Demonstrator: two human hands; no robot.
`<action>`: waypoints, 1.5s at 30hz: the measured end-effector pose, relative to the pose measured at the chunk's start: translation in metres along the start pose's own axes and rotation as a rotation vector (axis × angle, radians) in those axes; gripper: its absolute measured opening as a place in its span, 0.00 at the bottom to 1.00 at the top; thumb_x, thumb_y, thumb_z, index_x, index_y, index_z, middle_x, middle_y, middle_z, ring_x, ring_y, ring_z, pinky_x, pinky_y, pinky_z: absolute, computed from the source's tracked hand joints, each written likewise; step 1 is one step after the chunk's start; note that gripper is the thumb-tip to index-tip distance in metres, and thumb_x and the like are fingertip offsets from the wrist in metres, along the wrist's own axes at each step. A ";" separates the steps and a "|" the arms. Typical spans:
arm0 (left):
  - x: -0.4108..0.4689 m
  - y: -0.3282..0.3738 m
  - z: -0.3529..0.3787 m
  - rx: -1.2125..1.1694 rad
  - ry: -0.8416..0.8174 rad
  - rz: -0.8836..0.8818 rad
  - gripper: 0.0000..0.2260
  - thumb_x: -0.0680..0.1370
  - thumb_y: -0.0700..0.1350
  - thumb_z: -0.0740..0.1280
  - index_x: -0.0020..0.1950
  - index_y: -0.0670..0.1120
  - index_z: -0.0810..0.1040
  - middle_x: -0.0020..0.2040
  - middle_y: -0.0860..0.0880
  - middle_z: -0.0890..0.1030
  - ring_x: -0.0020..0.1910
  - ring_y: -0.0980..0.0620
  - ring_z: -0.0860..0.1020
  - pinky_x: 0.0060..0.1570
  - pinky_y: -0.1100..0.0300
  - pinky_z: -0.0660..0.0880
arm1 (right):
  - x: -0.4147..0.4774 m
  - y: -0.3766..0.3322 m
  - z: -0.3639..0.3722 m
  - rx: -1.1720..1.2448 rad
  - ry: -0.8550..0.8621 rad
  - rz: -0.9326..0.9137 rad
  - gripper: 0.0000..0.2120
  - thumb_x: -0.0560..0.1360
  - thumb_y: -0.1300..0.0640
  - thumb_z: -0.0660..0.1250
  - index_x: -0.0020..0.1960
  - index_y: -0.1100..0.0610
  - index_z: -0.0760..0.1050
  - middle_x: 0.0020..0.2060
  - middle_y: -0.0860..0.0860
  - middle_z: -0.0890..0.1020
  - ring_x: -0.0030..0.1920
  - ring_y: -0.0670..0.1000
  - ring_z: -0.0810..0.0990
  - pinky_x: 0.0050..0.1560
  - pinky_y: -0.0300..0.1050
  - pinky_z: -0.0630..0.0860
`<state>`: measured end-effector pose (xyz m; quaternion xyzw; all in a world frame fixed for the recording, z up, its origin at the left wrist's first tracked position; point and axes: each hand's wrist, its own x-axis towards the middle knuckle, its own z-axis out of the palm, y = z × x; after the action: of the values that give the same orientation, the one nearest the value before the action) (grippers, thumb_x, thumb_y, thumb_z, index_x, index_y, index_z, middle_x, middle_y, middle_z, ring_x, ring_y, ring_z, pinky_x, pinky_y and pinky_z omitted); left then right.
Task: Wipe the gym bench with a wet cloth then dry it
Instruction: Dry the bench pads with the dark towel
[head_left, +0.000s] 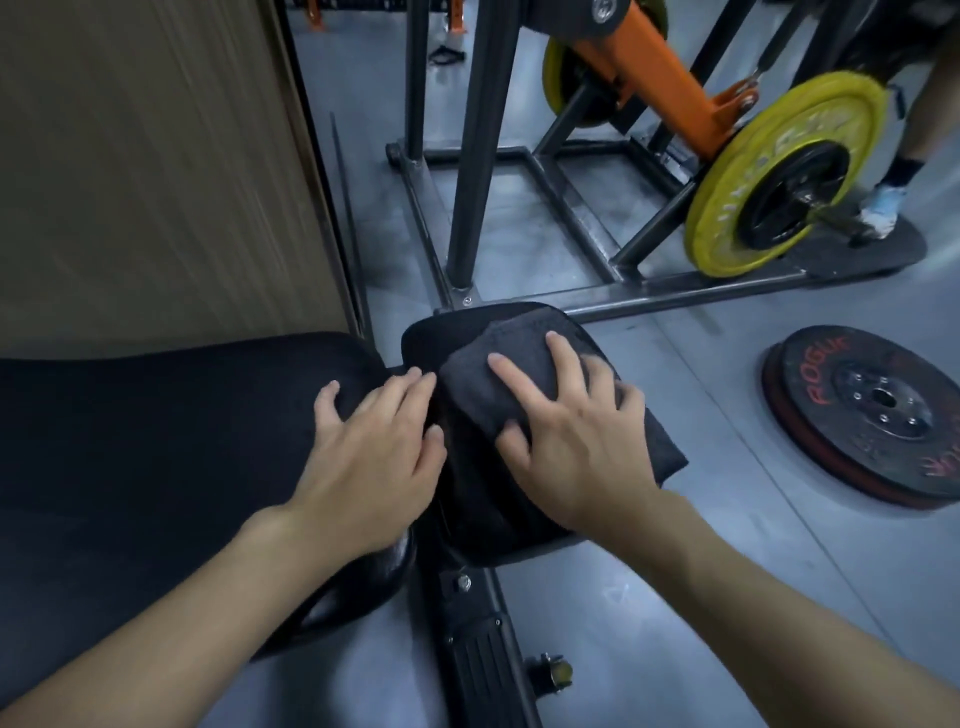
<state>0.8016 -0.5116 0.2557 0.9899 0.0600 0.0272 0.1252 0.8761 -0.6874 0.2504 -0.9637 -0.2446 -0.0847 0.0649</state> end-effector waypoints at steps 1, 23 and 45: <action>0.001 -0.005 -0.001 0.056 -0.014 0.031 0.31 0.78 0.58 0.43 0.77 0.48 0.62 0.76 0.52 0.65 0.72 0.57 0.66 0.73 0.39 0.52 | 0.017 0.003 0.003 -0.027 0.002 0.023 0.28 0.73 0.42 0.56 0.73 0.38 0.66 0.75 0.59 0.66 0.66 0.66 0.70 0.58 0.65 0.68; 0.000 -0.035 0.002 0.101 -0.027 0.179 0.35 0.76 0.64 0.48 0.80 0.51 0.55 0.80 0.55 0.57 0.78 0.60 0.49 0.77 0.54 0.47 | 0.007 0.012 -0.008 -0.039 -0.040 0.098 0.30 0.76 0.32 0.52 0.76 0.32 0.49 0.80 0.53 0.52 0.75 0.64 0.58 0.68 0.66 0.62; -0.001 -0.043 0.007 0.021 0.037 0.195 0.29 0.80 0.58 0.53 0.80 0.49 0.56 0.80 0.54 0.57 0.78 0.61 0.48 0.77 0.56 0.44 | 0.050 0.017 0.001 0.004 0.015 0.194 0.26 0.78 0.42 0.53 0.76 0.36 0.57 0.75 0.56 0.60 0.68 0.67 0.66 0.65 0.65 0.63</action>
<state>0.7962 -0.4718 0.2384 0.9917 -0.0339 0.0567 0.1106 0.9275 -0.6786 0.2574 -0.9821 -0.1496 -0.0850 0.0765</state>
